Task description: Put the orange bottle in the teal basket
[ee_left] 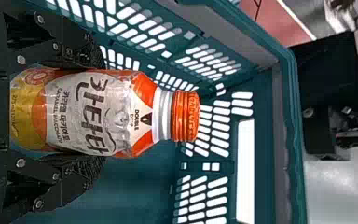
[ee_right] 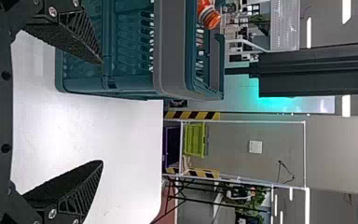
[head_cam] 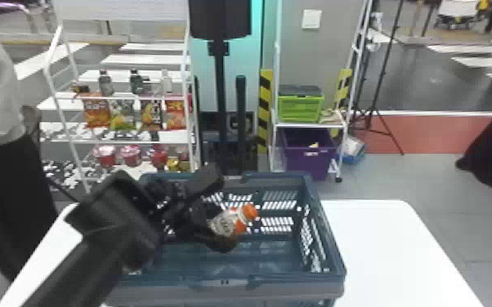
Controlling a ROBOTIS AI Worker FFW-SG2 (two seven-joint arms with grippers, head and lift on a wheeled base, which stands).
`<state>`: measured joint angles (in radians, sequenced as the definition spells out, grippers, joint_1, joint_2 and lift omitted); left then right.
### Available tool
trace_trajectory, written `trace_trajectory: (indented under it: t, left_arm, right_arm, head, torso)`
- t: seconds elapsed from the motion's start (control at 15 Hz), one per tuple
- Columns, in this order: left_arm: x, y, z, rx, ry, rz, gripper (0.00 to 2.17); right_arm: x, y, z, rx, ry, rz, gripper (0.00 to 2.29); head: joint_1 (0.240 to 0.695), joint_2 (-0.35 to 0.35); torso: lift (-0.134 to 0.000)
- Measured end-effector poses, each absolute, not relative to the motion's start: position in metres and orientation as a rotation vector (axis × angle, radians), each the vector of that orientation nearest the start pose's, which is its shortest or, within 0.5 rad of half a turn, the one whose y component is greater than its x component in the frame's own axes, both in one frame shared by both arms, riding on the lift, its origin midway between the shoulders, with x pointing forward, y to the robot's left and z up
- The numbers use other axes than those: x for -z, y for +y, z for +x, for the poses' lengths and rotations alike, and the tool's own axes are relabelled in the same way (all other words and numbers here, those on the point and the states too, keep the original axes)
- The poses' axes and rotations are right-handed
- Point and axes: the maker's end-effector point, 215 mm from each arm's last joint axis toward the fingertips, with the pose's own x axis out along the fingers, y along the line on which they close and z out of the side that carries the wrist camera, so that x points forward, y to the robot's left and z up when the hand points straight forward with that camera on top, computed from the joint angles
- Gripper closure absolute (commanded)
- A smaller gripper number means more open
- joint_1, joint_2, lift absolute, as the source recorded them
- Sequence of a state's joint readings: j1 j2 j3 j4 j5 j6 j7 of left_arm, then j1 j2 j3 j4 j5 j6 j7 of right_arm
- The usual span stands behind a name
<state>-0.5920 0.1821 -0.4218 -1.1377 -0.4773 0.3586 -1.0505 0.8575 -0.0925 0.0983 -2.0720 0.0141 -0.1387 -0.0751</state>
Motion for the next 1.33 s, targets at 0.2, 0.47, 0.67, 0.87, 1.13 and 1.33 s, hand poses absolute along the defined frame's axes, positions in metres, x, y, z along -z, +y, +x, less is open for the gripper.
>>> trace_trajectory:
  t: [0.2,0.47,0.67,0.87,1.13,1.33]
  left_arm:
    - [0.454,0.073,0.608,1.091,0.629,0.801,0.55]
    - [0.480,0.079,0.600,1.098,0.692,0.862,0.54]
    - [0.485,0.082,0.600,1.090,0.703,0.873,0.27]
    - [0.484,0.083,0.603,1.057,0.688,0.874,0.12]
    - [0.462,0.080,0.611,1.014,0.623,0.867,0.12]
    - [0.430,0.084,0.617,0.961,0.561,0.836,0.12]
  right_arm:
    - [0.422,-0.194,0.315,-0.065,0.222,-0.023,0.13]
    - [0.422,-0.194,0.313,-0.065,0.223,-0.023,0.13]
    - [0.423,-0.194,0.313,-0.065,0.225,-0.024,0.13]
    - [0.423,-0.194,0.311,-0.065,0.226,-0.024,0.13]
    - [0.422,-0.193,0.309,-0.063,0.224,-0.022,0.13]
    - [0.420,-0.193,0.308,-0.062,0.223,-0.022,0.13]
  head:
    - [0.499,0.000]
    - [0.499,0.000]
    - [0.499,0.000]
    - [0.499,0.000]
    - [0.499,0.000]
    - [0.499,0.000]
  torso:
    - [0.000]
    - [0.000]
    - [0.000]
    - [0.000]
    - [0.000]
    - [0.000]
